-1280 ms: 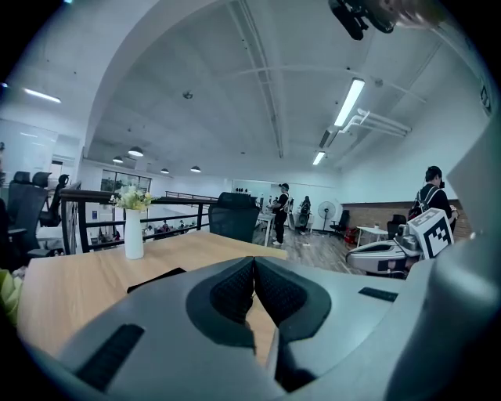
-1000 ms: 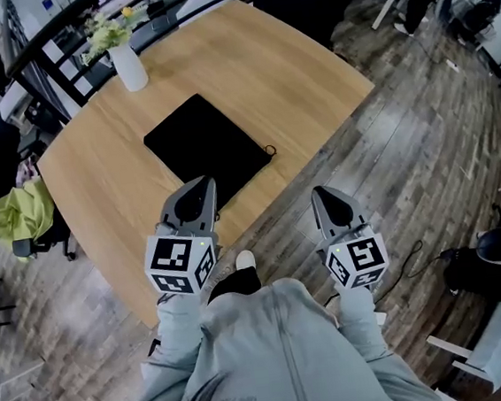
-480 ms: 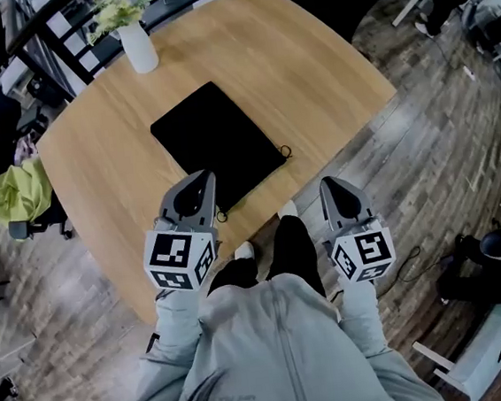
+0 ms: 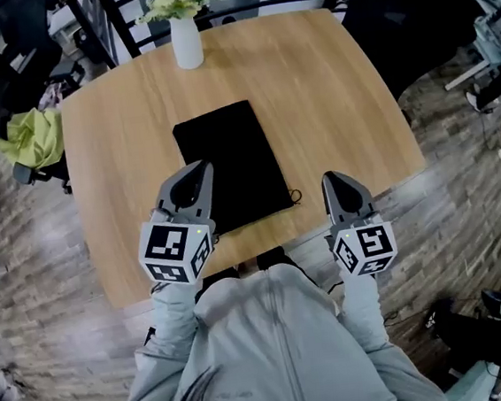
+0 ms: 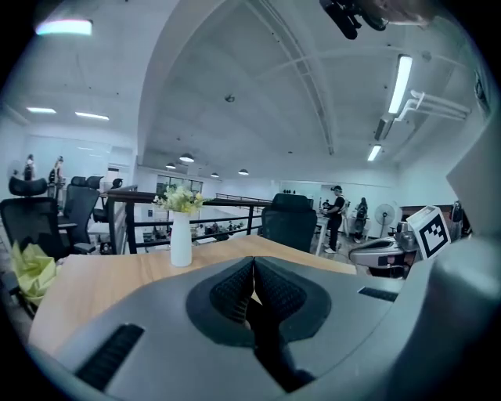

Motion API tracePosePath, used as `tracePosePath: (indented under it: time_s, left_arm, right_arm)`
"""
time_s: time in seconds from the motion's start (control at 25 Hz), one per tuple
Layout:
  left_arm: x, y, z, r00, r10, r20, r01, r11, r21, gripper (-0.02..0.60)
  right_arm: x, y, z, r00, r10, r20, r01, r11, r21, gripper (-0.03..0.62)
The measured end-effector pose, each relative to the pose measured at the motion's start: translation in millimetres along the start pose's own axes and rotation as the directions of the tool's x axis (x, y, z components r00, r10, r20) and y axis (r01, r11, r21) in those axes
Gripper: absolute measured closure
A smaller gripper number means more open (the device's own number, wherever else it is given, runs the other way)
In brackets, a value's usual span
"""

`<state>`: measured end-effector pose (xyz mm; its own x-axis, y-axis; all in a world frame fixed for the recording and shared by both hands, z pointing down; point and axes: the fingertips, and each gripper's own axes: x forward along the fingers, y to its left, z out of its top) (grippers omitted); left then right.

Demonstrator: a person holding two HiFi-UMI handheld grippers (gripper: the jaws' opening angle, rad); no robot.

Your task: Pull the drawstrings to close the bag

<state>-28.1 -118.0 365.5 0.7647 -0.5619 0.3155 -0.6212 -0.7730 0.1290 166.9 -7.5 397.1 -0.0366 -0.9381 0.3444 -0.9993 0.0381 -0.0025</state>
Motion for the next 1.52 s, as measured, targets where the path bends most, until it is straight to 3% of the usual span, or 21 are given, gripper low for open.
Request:
tracePosePath:
  time_s: [0.2, 0.4, 0.64, 1.2, 1.52]
  left_arm:
    - [4.8, 9.8, 8.8, 0.988, 0.152, 0.020, -0.152, 0.988, -0.033, 0.554]
    - [-7.1, 10.1, -1.8, 0.956, 0.292, 0.015, -0.290, 0.954, -0.072, 0.554]
    - [-25.9, 7.7, -11.5, 0.922, 0.387, 0.012, -0.383, 0.917, -0.114, 0.554]
    - [-55.6, 5.4, -26.5, 0.913, 0.409, -0.002, -0.406, 0.906, -0.124, 0.554]
    - [-59.8, 1.0, -45.8, 0.922, 0.387, -0.020, -0.386, 0.914, -0.127, 0.552]
  right_arm:
    - [38.9, -18.3, 15.4, 0.990, 0.142, 0.004, -0.142, 0.988, -0.054, 0.571]
    - [60.5, -24.6, 16.9, 0.965, 0.263, -0.002, -0.263, 0.961, -0.088, 0.571]
    - [68.2, -14.4, 19.8, 0.934, 0.357, -0.016, -0.356, 0.926, -0.126, 0.571]
    - [52.8, 5.9, 22.3, 0.925, 0.380, 0.001, -0.376, 0.917, -0.131, 0.569]
    - [47.3, 7.2, 7.6, 0.918, 0.397, -0.015, -0.396, 0.911, -0.119, 0.568]
